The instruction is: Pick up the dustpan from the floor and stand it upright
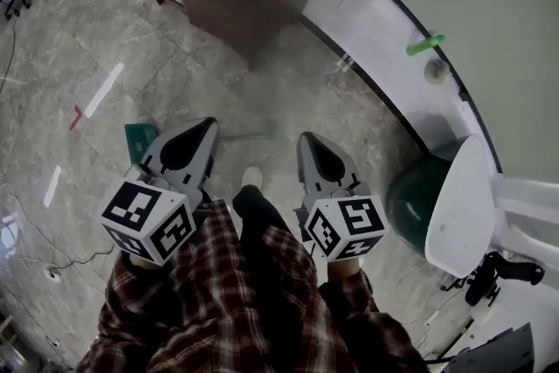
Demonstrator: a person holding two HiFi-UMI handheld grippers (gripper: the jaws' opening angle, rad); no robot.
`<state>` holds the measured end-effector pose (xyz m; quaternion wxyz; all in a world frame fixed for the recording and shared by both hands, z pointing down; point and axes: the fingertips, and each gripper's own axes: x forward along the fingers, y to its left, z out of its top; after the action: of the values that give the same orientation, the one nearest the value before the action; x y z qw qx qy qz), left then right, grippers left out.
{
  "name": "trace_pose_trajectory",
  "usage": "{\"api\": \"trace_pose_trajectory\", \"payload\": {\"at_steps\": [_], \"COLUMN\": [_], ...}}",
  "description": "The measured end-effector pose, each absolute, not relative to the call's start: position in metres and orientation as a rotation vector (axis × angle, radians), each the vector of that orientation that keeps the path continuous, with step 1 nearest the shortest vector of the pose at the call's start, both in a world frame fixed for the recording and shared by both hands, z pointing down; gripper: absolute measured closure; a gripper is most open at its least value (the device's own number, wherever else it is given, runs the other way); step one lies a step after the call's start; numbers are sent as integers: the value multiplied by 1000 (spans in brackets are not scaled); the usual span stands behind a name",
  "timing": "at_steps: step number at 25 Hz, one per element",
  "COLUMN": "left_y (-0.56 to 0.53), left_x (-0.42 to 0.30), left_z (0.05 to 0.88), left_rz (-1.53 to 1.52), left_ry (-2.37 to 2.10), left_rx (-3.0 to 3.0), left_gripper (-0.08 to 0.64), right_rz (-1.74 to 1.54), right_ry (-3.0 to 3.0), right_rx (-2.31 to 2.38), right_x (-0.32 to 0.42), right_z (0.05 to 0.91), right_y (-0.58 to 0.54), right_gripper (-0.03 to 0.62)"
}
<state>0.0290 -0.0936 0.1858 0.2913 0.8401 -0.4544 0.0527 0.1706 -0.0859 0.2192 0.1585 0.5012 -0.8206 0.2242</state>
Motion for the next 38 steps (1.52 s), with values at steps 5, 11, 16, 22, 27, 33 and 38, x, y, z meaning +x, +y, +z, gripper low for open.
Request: {"api": "trace_pose_trajectory", "payload": {"at_steps": [5, 11, 16, 22, 27, 33, 38], "left_y": [-89, -79, -84, -87, -96, -101, -112], "left_x": [55, 53, 52, 46, 42, 44, 49], "left_z": [192, 206, 222, 242, 271, 327, 381], "left_rz": [152, 171, 195, 232, 271, 326, 331], "left_ry": [-1285, -1294, -1307, -1299, -1286, -1227, -1209], "left_rx": [2193, 2157, 2125, 2110, 2106, 2098, 2072], "left_gripper": [560, 560, 560, 559, 560, 559, 560], "right_rz": [630, 698, 863, 981, 1090, 1259, 1439], "right_ry": [-2392, -2369, -2319, -2247, -2186, -2074, -1926], "right_rx": [1315, 1336, 1341, 1330, 1327, 1369, 1429], "right_x": [191, 193, 199, 188, 177, 177, 184], "right_z": [225, 243, 275, 322, 373, 447, 534], "right_y": [-94, -94, -97, -104, -113, -122, -130], "right_gripper": [581, 580, 580, 530, 495, 434, 429]}}
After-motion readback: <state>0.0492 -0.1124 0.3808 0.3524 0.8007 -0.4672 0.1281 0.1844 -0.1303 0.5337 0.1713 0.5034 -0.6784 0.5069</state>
